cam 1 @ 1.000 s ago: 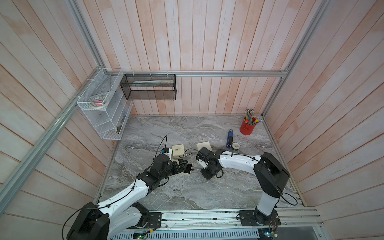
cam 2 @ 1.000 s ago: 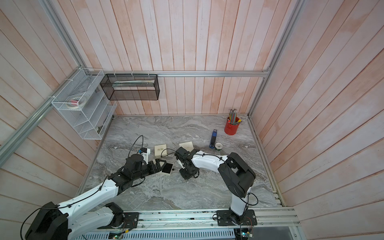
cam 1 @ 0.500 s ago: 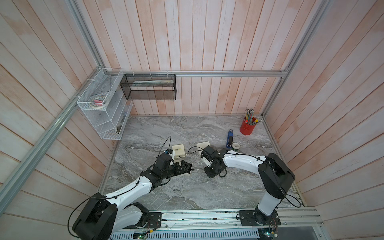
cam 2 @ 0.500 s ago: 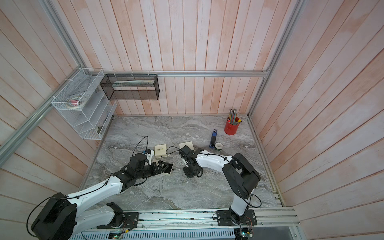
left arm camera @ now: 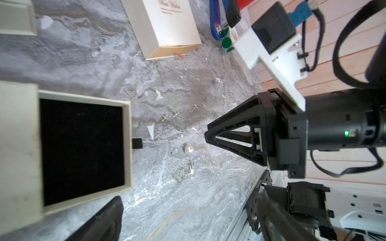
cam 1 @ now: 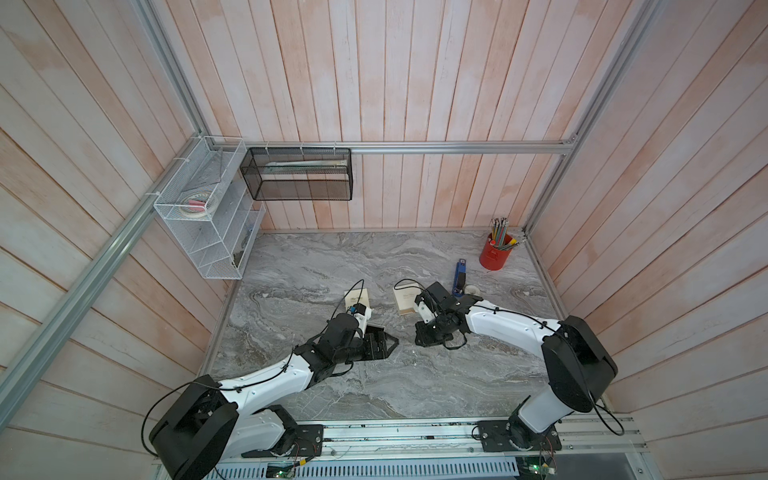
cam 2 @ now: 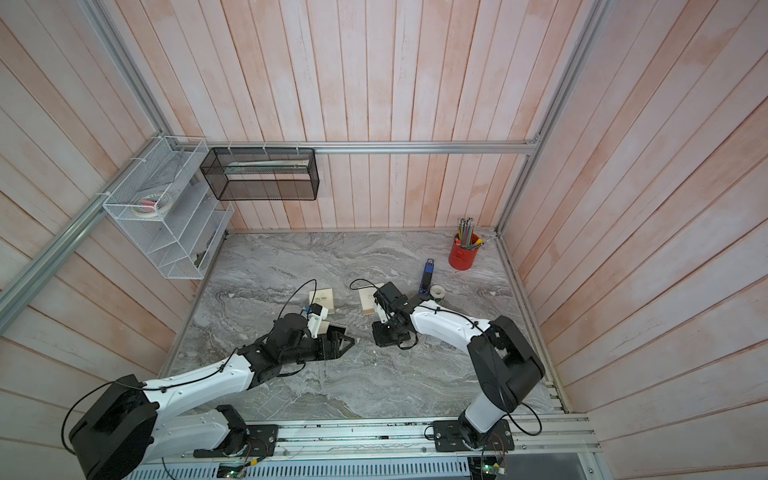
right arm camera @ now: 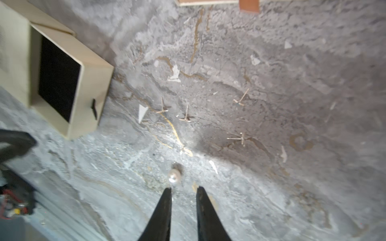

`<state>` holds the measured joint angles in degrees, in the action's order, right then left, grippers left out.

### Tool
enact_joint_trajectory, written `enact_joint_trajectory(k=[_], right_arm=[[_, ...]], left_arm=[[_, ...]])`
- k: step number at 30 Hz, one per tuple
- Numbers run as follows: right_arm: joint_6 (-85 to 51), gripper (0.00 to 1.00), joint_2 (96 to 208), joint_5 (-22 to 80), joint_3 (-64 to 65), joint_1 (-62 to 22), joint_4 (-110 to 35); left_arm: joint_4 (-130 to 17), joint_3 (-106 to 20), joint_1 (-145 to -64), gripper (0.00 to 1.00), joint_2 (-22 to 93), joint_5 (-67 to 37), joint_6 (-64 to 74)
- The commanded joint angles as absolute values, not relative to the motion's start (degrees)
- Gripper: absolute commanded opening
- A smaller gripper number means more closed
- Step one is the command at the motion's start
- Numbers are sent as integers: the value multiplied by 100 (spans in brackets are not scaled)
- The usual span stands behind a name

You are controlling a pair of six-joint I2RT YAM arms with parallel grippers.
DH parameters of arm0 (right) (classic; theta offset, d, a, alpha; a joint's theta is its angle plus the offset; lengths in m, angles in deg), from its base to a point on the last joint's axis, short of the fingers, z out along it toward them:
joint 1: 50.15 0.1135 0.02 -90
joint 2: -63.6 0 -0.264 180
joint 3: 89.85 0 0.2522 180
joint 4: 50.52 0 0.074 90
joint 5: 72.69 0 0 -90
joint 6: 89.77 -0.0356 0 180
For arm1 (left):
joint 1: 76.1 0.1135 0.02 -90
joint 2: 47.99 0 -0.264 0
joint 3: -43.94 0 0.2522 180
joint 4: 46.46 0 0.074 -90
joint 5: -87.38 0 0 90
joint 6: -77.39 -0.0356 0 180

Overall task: Place the earrings into the drawer-style jewelry box
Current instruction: Adjust the earring at the center of the board, then pick up the earring from the center of the board.

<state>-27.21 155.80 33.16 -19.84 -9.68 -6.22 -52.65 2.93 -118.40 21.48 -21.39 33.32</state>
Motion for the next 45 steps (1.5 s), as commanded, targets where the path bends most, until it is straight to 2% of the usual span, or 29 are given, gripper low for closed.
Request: enact_joint_trajectory(k=[1, 5, 13, 21, 33, 37, 40, 45], right_arm=[[-3588, 24, 15547, 3954, -2198, -925, -956], [-3687, 24, 15587, 4104, -2340, -880, -987], [-3694, 27, 15699, 4243, -2437, -547, -977], [-3804, 27, 15921, 3785, -2363, -554, -868], [-3633, 29, 15709, 3828, -2263, -701, -810], [-3346, 28, 15613, 3157, -2021, -699, -245], [-3089, 28, 15832, 2641, -1675, -699, 187], [-2823, 28, 16151, 2328, -1266, -691, 500]], left_arm=[[-4774, 414, -11915, 100, 2184, -2264, 3506], [-4918, 433, -11863, 99, 2105, -2215, 3450], [-4690, 717, -11131, 99, 1813, -2706, 3388], [-4733, 680, -11097, 99, 1841, -2728, 3300], [-4770, 654, -11095, 99, 1819, -2754, 3279], [-4607, 713, -11193, 99, 1759, -2748, 3400], [-4583, 685, -11666, 99, 1761, -2374, 3462], [-3872, 1073, -12084, 96, 1765, -2109, 3987]])
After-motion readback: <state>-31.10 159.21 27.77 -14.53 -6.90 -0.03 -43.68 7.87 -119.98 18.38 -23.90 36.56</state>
